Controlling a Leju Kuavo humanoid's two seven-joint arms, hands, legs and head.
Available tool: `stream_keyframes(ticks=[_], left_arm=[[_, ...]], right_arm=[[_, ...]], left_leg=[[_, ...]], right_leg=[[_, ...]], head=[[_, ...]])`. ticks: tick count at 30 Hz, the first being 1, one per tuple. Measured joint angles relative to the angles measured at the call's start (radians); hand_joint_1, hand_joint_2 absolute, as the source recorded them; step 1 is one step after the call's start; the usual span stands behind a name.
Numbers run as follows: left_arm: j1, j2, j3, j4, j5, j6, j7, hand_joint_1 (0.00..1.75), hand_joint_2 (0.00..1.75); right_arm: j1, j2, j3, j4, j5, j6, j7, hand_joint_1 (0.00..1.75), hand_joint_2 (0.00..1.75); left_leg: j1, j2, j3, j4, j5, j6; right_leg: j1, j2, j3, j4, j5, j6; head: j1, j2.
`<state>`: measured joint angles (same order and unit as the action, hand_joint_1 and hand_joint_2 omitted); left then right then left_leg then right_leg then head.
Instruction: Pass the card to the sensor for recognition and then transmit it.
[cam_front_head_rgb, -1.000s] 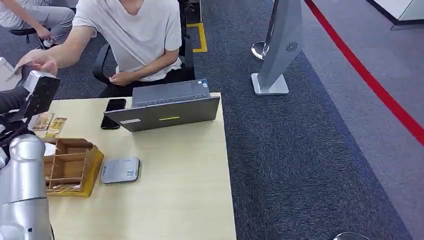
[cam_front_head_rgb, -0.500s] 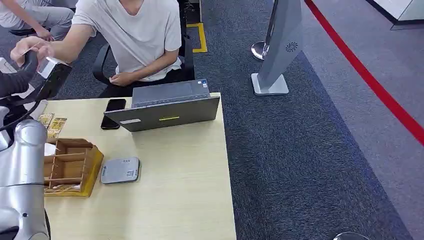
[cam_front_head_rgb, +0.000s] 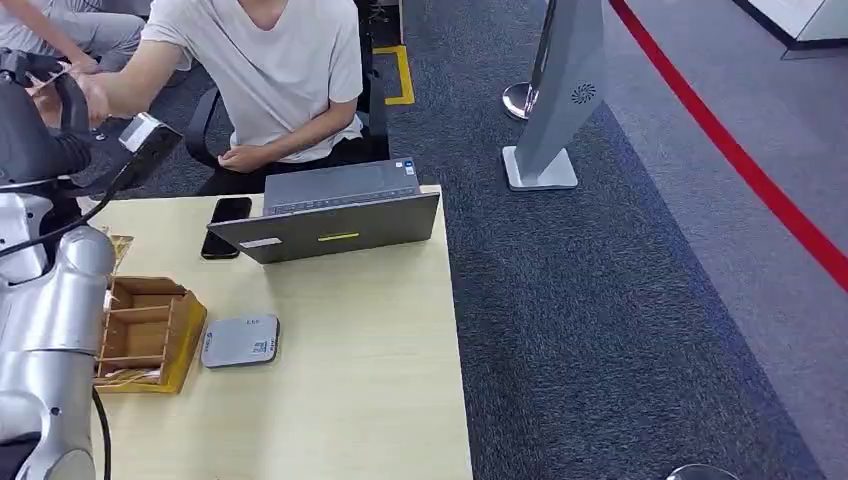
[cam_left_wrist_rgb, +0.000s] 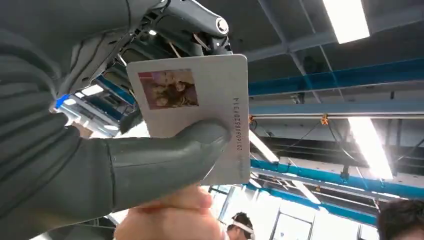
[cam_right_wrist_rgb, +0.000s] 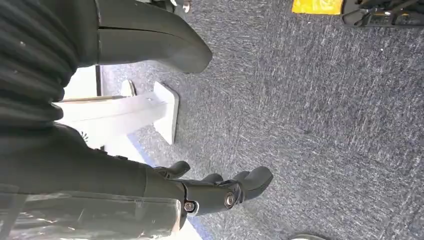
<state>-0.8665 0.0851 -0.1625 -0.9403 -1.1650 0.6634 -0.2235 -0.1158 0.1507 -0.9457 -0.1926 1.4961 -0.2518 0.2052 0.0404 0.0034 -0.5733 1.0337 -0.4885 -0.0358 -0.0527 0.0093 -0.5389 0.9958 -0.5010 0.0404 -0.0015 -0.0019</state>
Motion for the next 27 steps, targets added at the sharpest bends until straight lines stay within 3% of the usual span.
stream_keyframes(ticks=[27], left_arm=[[-0.016, -0.005, -0.005, 0.035, 0.033, -0.016, -0.001, 1.75, 1.75]], right_arm=[[0.000, 0.000, 0.000, 0.001, 0.007, 0.000, 0.002, 0.00, 1.75]], left_leg=[[0.000, 0.000, 0.000, 0.000, 0.000, 0.000]], right_leg=[[0.000, 0.000, 0.000, 0.000, 0.000, 0.000]], head=[[0.000, 0.000]])
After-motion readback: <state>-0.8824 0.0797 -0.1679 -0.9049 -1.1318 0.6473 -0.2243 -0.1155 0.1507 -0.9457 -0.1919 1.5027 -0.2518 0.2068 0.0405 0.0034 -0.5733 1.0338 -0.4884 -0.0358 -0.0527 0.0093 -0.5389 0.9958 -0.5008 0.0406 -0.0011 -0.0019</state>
